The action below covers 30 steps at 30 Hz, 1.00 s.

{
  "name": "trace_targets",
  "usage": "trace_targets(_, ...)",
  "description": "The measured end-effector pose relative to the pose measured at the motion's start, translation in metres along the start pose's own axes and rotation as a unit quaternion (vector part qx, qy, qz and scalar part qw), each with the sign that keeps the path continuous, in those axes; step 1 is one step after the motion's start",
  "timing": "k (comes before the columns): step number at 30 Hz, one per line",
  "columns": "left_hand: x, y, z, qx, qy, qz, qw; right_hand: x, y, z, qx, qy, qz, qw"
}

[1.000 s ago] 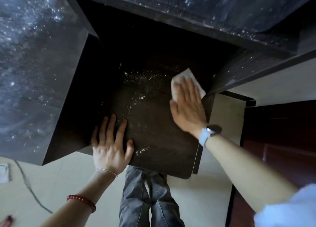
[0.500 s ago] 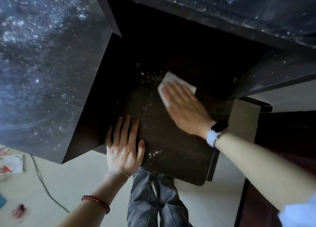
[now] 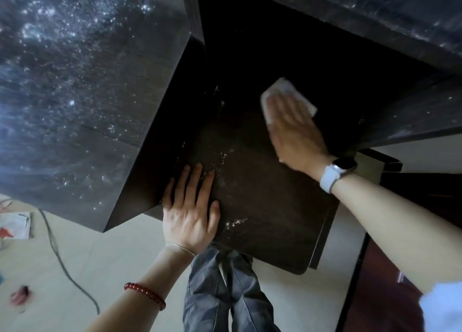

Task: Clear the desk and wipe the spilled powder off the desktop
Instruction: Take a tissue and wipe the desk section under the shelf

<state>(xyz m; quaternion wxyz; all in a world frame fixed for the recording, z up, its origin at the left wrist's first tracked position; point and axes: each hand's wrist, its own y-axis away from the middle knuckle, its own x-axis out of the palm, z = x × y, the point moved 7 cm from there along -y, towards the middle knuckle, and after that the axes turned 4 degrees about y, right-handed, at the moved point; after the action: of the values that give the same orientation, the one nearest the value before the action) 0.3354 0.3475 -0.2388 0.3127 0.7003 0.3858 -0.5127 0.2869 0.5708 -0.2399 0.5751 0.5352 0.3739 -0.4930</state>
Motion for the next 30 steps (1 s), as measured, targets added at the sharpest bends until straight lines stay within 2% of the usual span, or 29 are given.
trace_targets(1,0.0,0.0,0.0,0.0,0.002,0.0,1.0,-0.007,-0.006,-0.028,0.122,-0.014,-0.035,0.992)
trace_targets(3,0.0,0.001,0.0,0.001,0.006,-0.004,1.0,-0.015,-0.016,-0.059,0.322,-0.046,-0.085,0.942)
trace_targets(4,0.0,0.001,0.0,0.002,0.007,-0.004,1.0,-0.014,-0.024,-0.059,0.374,-0.058,-0.087,0.921)
trace_targets(5,0.0,0.001,0.0,0.003,0.007,-0.006,1.0,-0.013,-0.035,-0.051,0.389,-0.065,-0.078,0.916)
trace_targets(6,0.0,0.001,0.0,0.003,0.007,-0.007,1.0,-0.013,-0.048,-0.036,0.365,-0.06,-0.072,0.926)
trace_targets(8,0.0,0.001,0.001,0.003,0.005,-0.006,1.0,-0.01,-0.075,0.005,0.245,-0.045,-0.054,0.967)
trace_targets(10,0.0,0.0,0.0,0.004,0.005,-0.003,1.0,-0.01,-0.091,0.041,0.13,-0.038,-0.049,0.989)
trace_targets(13,0.0,0.0,0.0,0.003,0.003,-0.004,1.0,-0.013,-0.098,0.06,0.057,-0.032,-0.057,0.996)
trace_targets(17,-0.001,0.0,0.001,0.005,0.007,-0.003,1.0,-0.008,-0.064,0.072,-0.036,-0.039,-0.046,0.998)
trace_targets(21,-0.001,0.0,0.001,0.004,0.009,-0.002,1.0,0.002,-0.034,0.082,-0.168,-0.019,0.015,0.985)
trace_targets(23,-0.001,0.001,0.001,0.005,0.012,0.0,1.0,-0.002,-0.041,0.072,-0.179,-0.001,0.027,0.983)
trace_targets(27,-0.002,0.001,0.001,0.003,0.019,-0.002,1.0,-0.012,-0.069,0.058,-0.029,-0.02,-0.01,0.999)
trace_targets(30,-0.001,0.001,0.002,0.004,0.023,0.002,1.0,-0.009,-0.062,0.074,-0.004,-0.045,-0.014,0.999)
